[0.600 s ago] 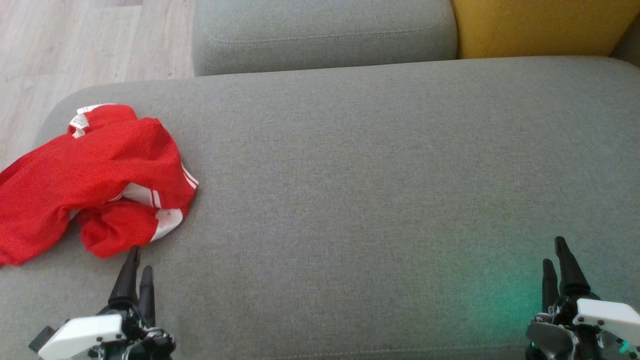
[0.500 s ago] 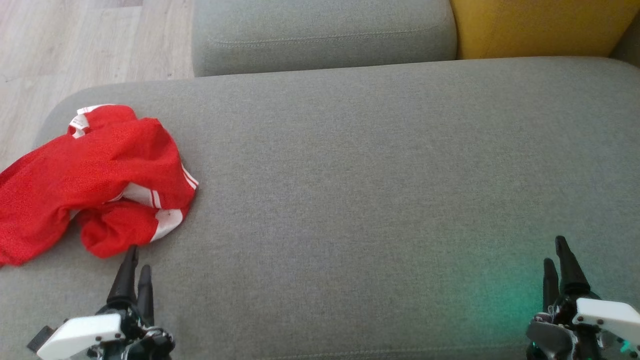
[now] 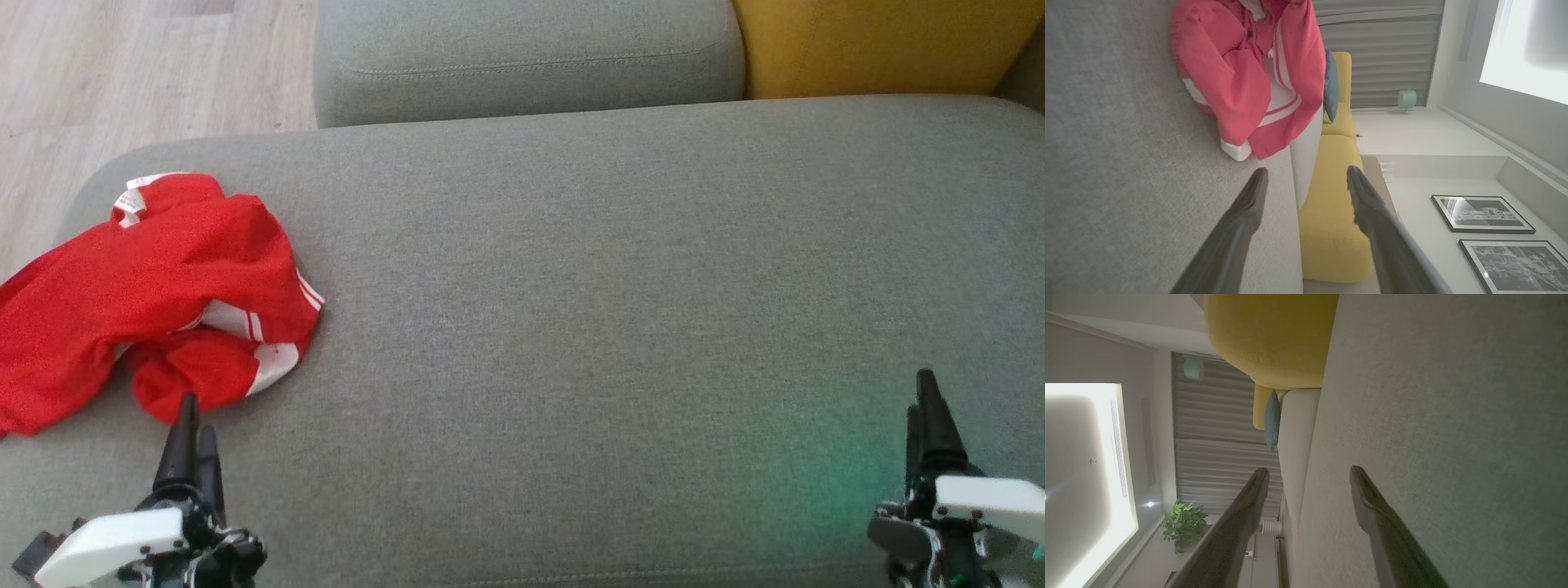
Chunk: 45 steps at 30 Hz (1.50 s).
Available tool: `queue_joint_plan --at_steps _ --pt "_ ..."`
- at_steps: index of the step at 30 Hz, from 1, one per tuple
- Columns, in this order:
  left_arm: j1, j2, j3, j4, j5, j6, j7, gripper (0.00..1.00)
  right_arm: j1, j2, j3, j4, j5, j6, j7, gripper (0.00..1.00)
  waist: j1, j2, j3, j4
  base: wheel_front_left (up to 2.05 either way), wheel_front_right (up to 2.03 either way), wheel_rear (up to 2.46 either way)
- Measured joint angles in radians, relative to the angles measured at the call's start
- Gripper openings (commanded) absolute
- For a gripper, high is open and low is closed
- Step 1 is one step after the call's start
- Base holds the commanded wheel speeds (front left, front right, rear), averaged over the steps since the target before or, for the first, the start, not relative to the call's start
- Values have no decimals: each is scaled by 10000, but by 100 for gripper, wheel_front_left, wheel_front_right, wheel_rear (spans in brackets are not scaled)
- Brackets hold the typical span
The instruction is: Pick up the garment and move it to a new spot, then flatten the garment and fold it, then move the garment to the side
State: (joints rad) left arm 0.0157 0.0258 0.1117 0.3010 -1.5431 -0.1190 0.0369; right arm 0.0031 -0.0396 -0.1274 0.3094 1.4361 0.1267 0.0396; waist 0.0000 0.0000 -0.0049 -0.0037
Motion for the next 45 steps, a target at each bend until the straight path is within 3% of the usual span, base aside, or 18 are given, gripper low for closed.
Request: queue_joint_plan --at_steps 9,18,31,45 --pt "-6 -4 178 -399 593 -2 -290 100 -171 0 58 -732 -2100 0 -240 100 0 0 -18 0 0 0 0" --pt "-13 0 171 -1281 1935 136 -493 100 -181 -2 548 -1501 -4656 0 -504 100 0 0 -18 -4 0 0 0" --pt "-8 13 -713 -2328 4707 732 -917 100 -183 -2 930 -1904 -6936 0 -849 100 0 0 -7 -27 0 0 0" --pt "34 58 -1881 -2341 8128 1210 -1285 100 -181 -4 1471 -2011 -9380 0 -1281 100 0 0 -76 -78 0 0 0"
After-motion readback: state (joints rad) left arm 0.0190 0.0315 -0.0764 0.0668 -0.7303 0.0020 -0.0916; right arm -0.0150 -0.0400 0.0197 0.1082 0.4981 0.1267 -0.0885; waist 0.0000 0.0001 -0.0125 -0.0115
